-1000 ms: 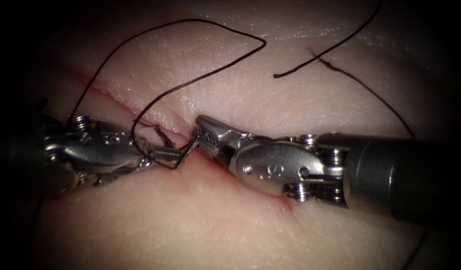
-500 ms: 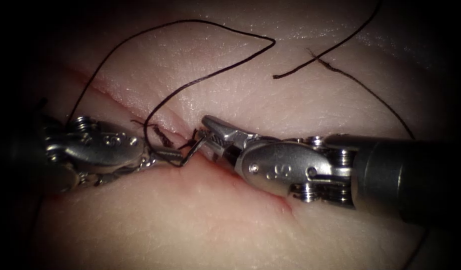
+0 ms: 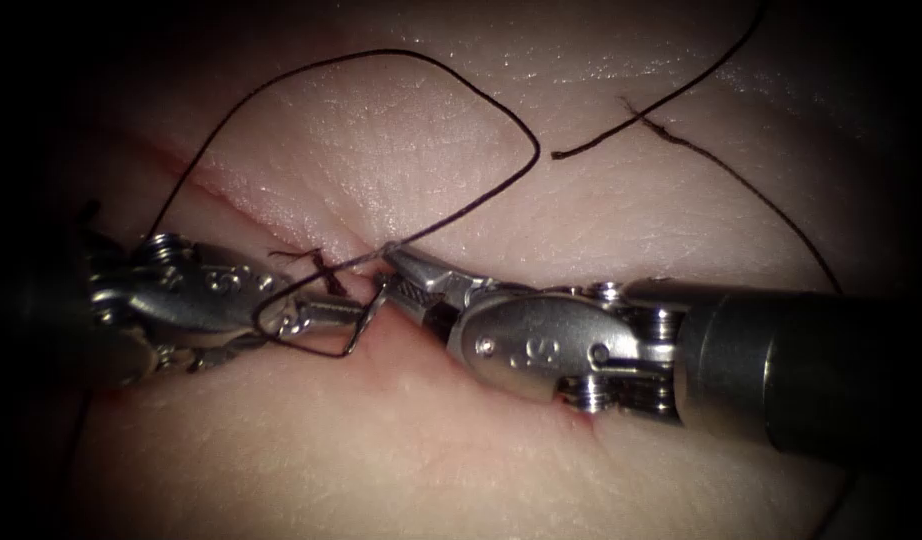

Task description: Wound Closure

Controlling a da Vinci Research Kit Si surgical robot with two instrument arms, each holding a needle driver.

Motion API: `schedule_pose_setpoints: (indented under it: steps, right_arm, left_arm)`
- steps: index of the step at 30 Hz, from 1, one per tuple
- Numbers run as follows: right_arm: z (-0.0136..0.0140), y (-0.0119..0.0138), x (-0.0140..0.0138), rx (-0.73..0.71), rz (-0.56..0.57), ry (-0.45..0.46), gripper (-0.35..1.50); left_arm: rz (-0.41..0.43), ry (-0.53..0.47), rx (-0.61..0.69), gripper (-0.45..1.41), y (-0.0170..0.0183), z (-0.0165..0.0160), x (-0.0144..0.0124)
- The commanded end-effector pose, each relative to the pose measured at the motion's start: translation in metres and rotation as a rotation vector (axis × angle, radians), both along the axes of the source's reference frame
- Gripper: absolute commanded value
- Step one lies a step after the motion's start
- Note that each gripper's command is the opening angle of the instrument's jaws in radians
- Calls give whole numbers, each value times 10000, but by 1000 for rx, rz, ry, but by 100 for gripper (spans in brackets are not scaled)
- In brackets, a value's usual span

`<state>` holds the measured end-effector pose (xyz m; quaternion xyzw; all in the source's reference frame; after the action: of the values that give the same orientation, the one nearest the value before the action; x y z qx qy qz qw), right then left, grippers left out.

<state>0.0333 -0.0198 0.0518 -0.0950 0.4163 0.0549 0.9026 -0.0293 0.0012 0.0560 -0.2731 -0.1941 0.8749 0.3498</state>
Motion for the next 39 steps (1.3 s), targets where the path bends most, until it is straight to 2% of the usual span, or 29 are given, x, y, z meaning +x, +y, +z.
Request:
schedule_pose_setpoints:
  steps: [1, 4, 7, 12, 16, 24, 39]
  right_arm:
    - [1, 2, 7, 1, 4, 2, -35]
    - [-10, 13, 3, 4, 23, 6, -35]
    - [3, -9, -2, -4, -11, -20, -35]
    - [-2, 5, -10, 2, 7, -27, -35]
    - [4, -2, -10, 16, 14, -31, -35]
    - [-2, 2, -8, 150, 114, 20, -35]
    - [-2, -2, -2, 240, 139, 38, -35]
  left_arm:
    - [1, -1, 1, -20, -3, 6, -4]
    - [1, -1, 1, -20, -3, 6, -4]
    - [1, -1, 1, -20, -3, 6, -5]
    - [3, -2, 1, -22, -3, 6, -3]
    - [1, -1, 1, -22, -3, 5, -4]
    - [0, 0, 0, -22, -3, 5, -3]
    - [1, 0, -1, -23, -2, 4, -1]
